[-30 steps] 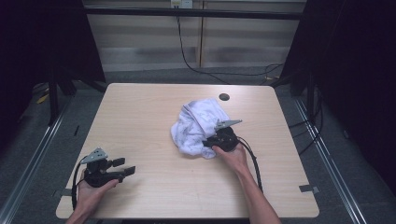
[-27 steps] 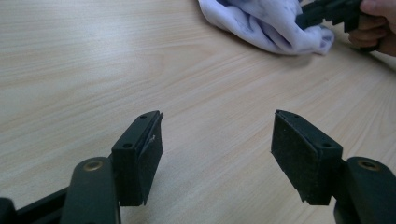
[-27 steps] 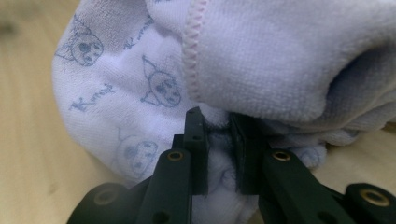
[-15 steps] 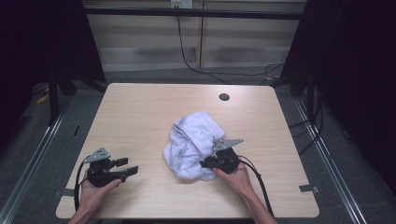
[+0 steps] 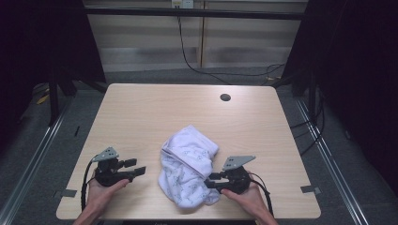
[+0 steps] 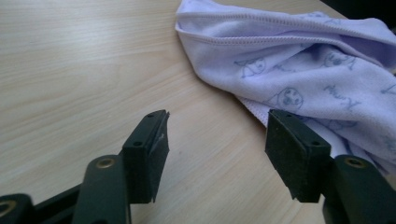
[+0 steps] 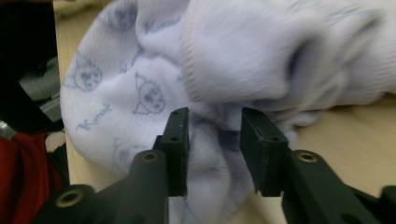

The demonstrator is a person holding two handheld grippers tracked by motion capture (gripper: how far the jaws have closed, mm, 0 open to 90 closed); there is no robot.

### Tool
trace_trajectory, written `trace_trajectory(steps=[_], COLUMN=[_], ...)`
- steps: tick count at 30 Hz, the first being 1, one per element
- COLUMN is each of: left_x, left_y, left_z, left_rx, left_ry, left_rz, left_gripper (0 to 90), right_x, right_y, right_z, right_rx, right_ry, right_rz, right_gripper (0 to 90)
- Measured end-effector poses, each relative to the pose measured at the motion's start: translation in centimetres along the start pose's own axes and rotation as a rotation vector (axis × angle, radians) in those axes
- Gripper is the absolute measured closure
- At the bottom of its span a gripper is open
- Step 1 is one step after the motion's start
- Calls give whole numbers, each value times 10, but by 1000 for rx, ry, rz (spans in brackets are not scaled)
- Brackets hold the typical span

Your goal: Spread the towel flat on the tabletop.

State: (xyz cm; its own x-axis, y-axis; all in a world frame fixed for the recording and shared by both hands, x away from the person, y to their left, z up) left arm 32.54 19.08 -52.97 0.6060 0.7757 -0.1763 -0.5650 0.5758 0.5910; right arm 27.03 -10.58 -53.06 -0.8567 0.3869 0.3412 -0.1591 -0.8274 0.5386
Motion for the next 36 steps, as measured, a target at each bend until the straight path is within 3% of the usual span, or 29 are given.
trace_trajectory(steps=[3, 6, 10, 13, 15, 16, 18, 21, 23, 25, 26, 28, 30, 36], left_x=[-4, -8, -18, -27, -29, -30, -32, -36, -39, -41, -42, -43, -46, -49], left_y=[-6, -19, -39, -55, -59, -62, -65, -70, -74, -75, -75, -75, -73, -60], left_z=[6, 16, 26, 25, 25, 23, 21, 18, 14, 12, 12, 11, 12, 23], left_rx=[1, 8, 2, 42, 20, 34, 47, 60, 74, 82, 84, 88, 80, 27], left_ry=[-15, -29, 2, -33, -2, 0, -30, -43, -52, -74, -73, -86, -95, -55], left_rz=[-12, -32, -68, -67, -69, -81, -70, -73, -73, -73, -82, -90, -108, -168], left_gripper=[405, 416, 421, 424, 408, 407, 387, 373, 377, 441, 511, 608, 717, 775], right_x=[-4, -10, -17, -22, -24, -26, -26, -33, -37, -39, -38, -38, -39, -41], right_y=[21, 34, 17, -5, -19, -26, -38, -52, -56, -59, -62, -66, -65, -52], right_z=[13, 36, 59, 75, 81, 84, 85, 75, 70, 66, 63, 59, 59, 64], right_rx=[-26, -79, -83, -81, -62, -63, -64, -6, 4, -4, 8, 23, -7, -61], right_ry=[10, 16, 37, 57, 67, 66, 56, 39, 26, 19, 26, 29, 16, 1], right_rz=[-36, -43, -33, -11, 7, 7, 40, 34, 20, 25, 31, 25, 28, 3], right_gripper=[579, 544, 519, 517, 488, 478, 474, 457, 496, 545, 637, 730, 807, 822])
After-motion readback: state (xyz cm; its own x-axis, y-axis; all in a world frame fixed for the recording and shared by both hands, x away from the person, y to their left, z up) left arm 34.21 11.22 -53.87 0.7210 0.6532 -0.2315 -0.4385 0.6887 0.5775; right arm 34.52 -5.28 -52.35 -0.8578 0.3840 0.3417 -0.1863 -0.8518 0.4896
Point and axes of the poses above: each handheld gripper's, and its own axes: y roughly backward along the jaws, z roughly out of its top, x roughly to its left, the point moved 8 cm from there along -y, roughly forward along the jaws, and after that the axes turned 11 degrees about z, right-handed, at the moved point
